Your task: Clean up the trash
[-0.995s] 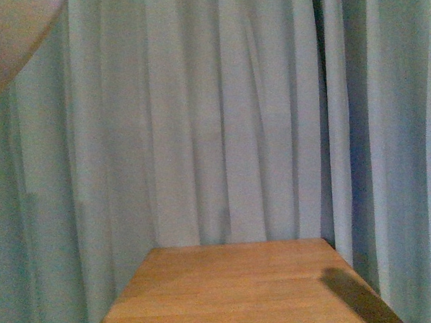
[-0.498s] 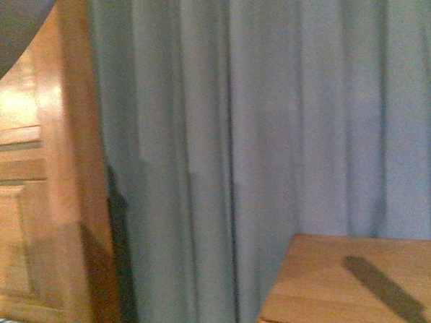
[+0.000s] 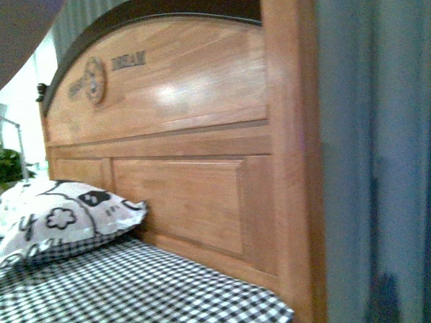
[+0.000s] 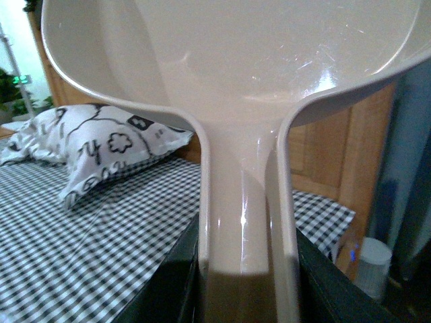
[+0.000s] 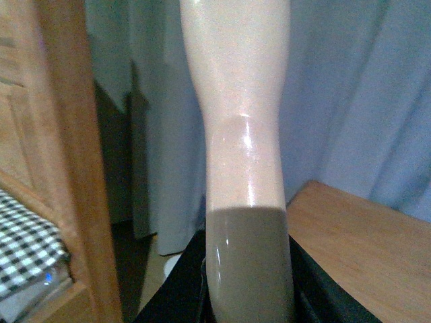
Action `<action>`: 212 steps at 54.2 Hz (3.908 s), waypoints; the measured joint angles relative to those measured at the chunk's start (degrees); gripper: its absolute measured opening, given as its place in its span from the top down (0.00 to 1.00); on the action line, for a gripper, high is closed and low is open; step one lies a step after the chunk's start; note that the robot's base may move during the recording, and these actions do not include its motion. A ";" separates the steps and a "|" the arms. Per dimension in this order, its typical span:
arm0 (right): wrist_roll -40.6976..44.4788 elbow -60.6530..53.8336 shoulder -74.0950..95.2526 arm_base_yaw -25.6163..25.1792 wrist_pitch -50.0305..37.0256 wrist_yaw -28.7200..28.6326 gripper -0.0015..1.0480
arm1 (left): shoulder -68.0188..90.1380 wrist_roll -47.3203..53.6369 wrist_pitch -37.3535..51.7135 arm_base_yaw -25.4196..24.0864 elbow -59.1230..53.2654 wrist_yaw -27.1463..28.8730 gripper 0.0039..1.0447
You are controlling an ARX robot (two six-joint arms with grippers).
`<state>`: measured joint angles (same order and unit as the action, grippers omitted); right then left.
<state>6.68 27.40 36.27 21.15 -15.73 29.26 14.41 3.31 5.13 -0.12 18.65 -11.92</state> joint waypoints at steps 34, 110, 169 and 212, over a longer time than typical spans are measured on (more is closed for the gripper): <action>0.00 -0.04 -0.02 0.00 -0.02 0.04 0.81 | 0.13 -0.02 0.00 -0.04 -0.04 0.11 0.74; 0.00 -0.04 0.00 -0.02 0.00 -0.09 0.82 | 59.10 41.40 -7.93 -19.45 22.27 -15.96 0.74; 0.00 -0.07 0.00 -0.02 0.00 -0.09 0.82 | 85.22 48.00 -13.05 -10.19 39.87 -13.60 0.74; -0.81 34.45 44.48 0.22 28.96 -20.22 0.82 | 86.75 48.57 -14.25 -9.62 40.92 -13.35 0.74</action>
<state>5.87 61.84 80.75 21.37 13.23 9.04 101.16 51.88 -9.13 -9.74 59.57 -25.28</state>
